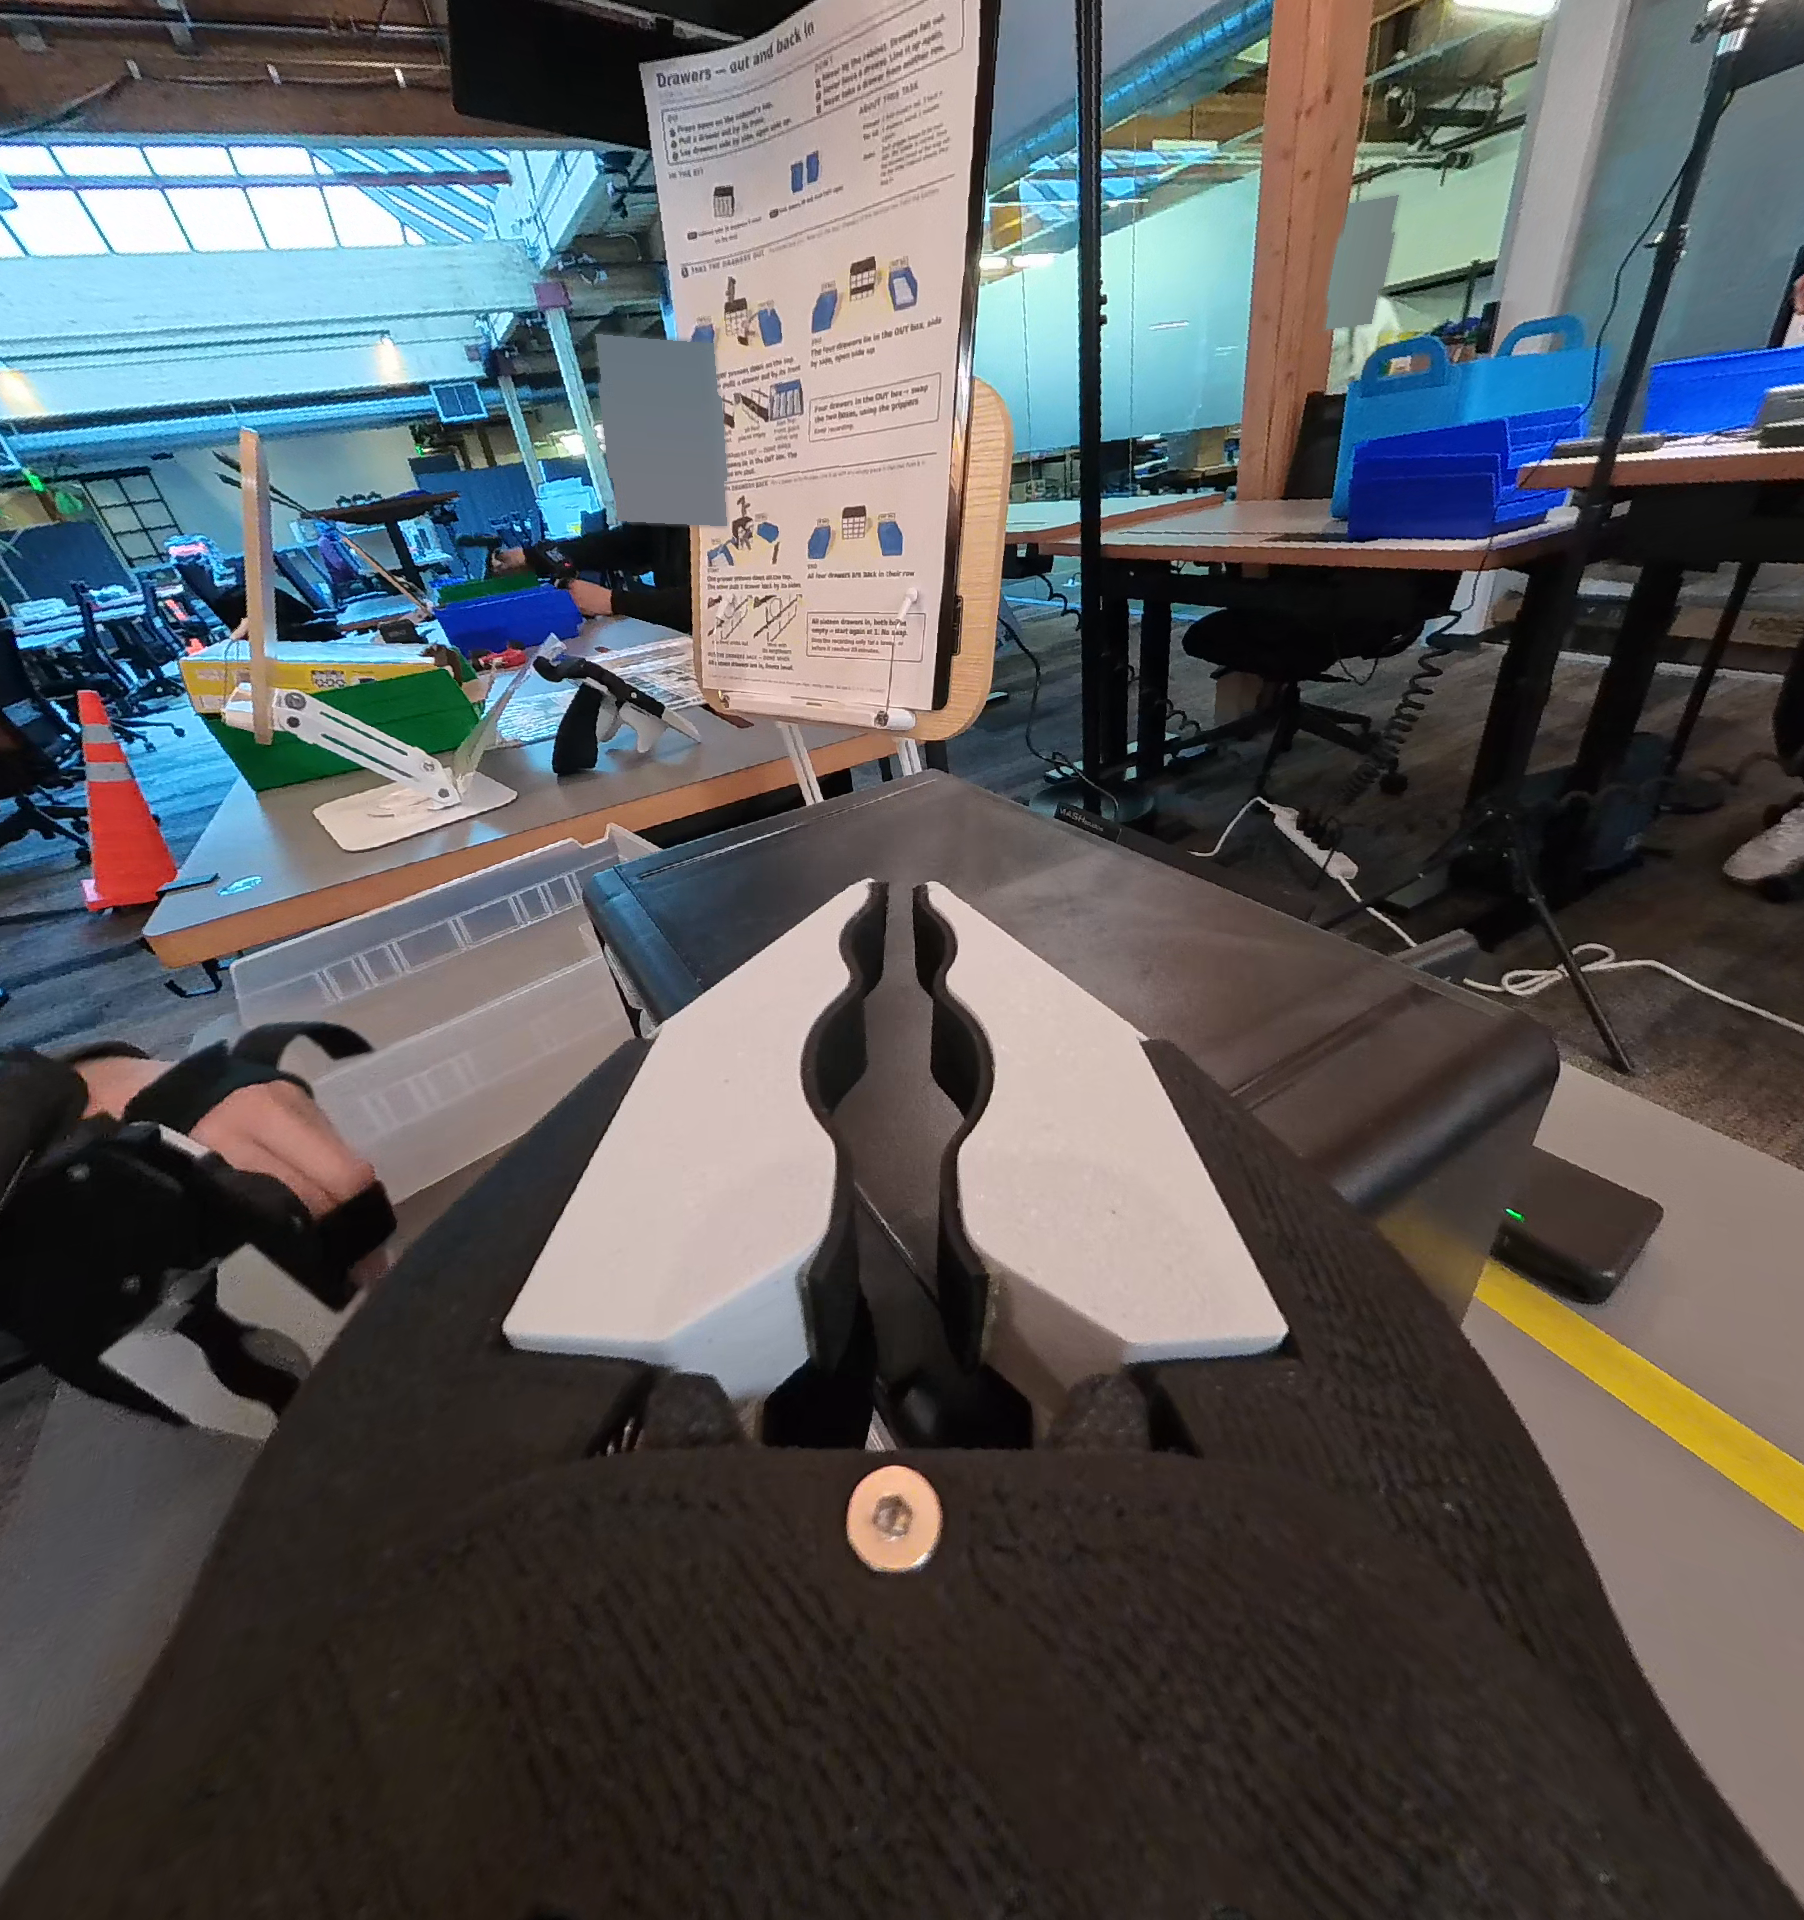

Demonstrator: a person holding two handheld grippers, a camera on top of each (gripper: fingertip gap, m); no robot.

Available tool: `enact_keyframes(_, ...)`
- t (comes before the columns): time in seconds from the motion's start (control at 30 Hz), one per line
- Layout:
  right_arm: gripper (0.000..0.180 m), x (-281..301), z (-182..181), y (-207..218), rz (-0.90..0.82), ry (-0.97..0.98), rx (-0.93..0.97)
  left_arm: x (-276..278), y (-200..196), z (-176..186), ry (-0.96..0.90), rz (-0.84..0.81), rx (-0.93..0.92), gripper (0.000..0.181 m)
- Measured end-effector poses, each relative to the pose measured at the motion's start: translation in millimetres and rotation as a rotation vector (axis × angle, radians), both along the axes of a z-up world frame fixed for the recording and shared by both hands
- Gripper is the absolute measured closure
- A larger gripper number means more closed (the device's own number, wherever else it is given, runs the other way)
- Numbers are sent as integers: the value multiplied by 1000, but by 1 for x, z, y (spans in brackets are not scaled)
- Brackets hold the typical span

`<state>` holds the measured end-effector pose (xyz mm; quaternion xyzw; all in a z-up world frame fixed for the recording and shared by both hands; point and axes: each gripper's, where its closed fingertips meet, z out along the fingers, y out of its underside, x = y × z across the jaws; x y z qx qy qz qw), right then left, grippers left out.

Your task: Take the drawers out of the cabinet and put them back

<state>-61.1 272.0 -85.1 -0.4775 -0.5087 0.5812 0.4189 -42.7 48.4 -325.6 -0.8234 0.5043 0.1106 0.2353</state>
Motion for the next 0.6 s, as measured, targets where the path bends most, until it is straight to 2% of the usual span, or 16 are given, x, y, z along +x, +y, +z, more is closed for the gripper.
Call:
enact_keyframes(0.03,176,0,0,0,1,1,0,-4,-4,1,1,17,3,159)
enact_keyframes(0.13,175,0,0,0,5,3,-2,-27,-13,5,38,105,28,144)
enact_keyframes(0.27,175,0,0,-1,4,3,-1,-68,-6,15,197,178,140,135)
enact_keyframes(0.37,175,0,0,0,2,1,0,-92,11,31,385,164,293,137)
enact_keyframes(0.43,174,0,0,-1,0,-1,2,-107,9,39,478,221,308,136)
enact_keyframes(0.5,174,0,0,-1,-2,-4,5,-94,4,44,300,304,323,129)
enact_keyframes(0.6,174,0,0,-1,-2,-6,7,-41,-5,53,-169,374,292,117)
